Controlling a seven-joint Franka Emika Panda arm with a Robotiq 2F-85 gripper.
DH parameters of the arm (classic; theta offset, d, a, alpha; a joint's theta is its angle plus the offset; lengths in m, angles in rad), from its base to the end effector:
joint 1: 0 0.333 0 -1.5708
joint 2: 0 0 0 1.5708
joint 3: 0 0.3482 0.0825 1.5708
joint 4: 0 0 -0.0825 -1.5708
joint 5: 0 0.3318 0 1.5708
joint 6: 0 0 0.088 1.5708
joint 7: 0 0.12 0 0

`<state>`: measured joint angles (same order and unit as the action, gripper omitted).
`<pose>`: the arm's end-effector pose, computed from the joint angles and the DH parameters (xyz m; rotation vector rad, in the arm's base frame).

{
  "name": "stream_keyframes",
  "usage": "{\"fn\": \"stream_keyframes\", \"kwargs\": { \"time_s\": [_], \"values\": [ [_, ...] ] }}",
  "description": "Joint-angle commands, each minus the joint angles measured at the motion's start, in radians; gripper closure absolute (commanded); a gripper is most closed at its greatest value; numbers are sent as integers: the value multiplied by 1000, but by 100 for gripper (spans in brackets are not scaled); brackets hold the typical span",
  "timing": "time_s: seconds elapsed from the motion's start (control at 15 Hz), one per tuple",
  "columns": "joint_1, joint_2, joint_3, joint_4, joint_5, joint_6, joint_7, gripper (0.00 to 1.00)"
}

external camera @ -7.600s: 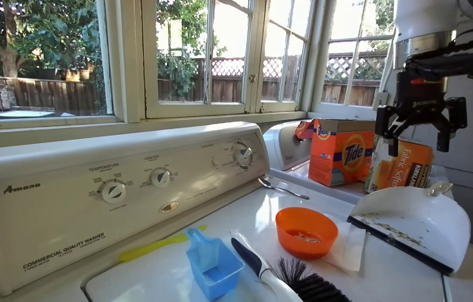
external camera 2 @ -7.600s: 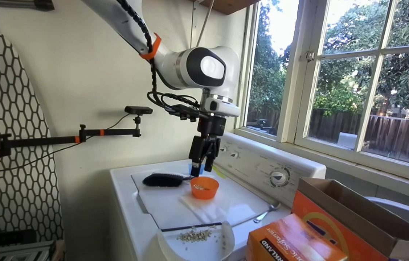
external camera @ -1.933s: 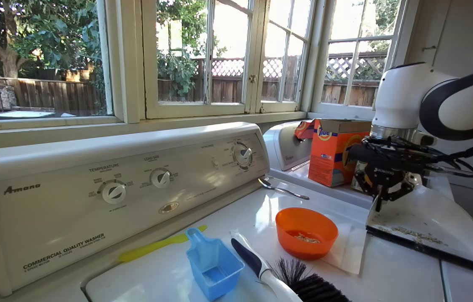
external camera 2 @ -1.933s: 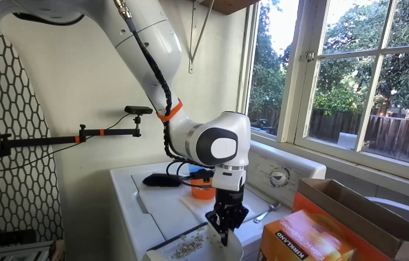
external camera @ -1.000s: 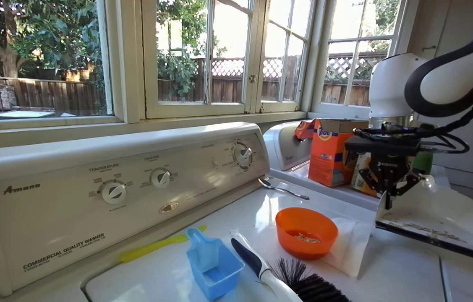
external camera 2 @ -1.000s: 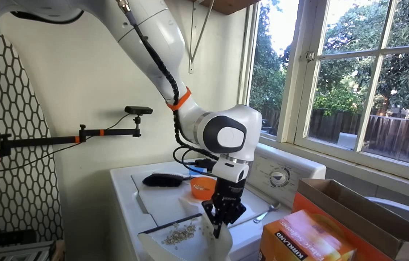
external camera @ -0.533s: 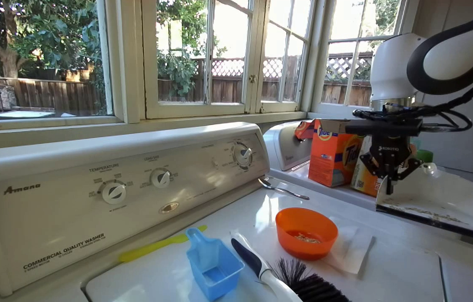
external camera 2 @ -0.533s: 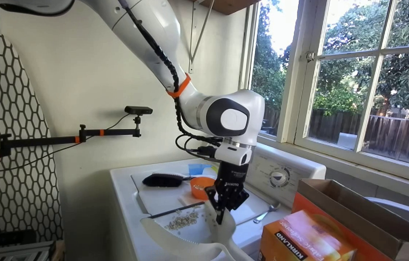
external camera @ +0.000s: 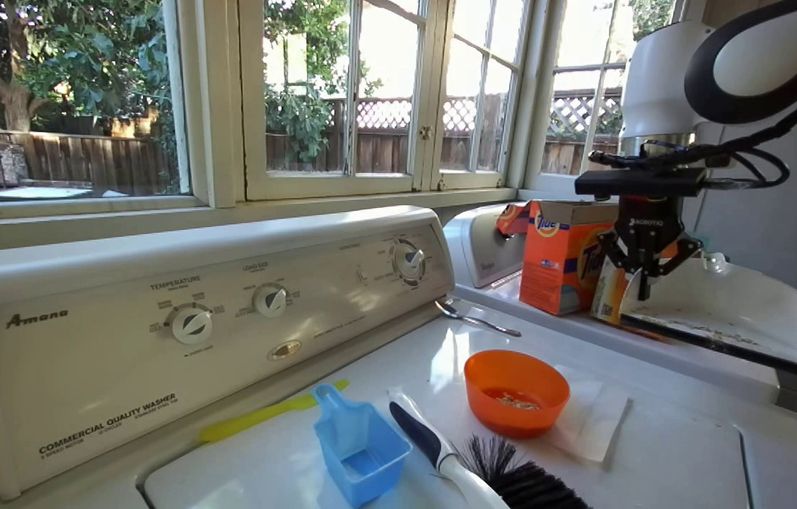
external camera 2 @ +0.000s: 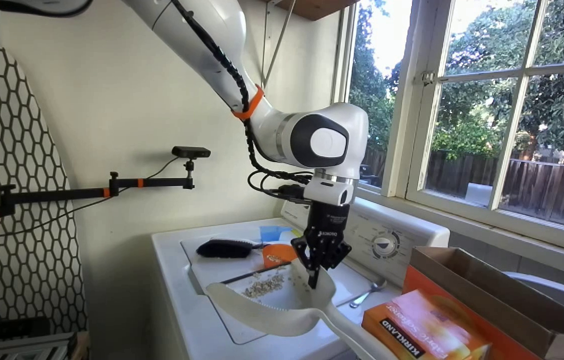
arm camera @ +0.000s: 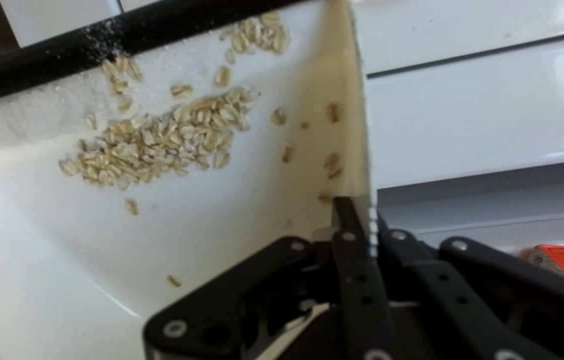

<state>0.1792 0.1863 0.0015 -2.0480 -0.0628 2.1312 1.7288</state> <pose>0.5250 0.0924 0.3922 2.2030 -2.0771 -0.0270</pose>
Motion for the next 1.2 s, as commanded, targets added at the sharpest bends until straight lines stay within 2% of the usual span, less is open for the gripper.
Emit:
{"fn": "stream_keyframes", "kwargs": {
  "time_s": [0.0,0.6,0.67,1.13],
  "values": [
    [-8,21,20,62,-14,-33,7,99],
    [10,106,47,199,-5,-21,-10,99],
    [3,72,39,145,-1,-6,1,96],
    [10,95,45,182,0,-6,-1,96]
  ]
}}
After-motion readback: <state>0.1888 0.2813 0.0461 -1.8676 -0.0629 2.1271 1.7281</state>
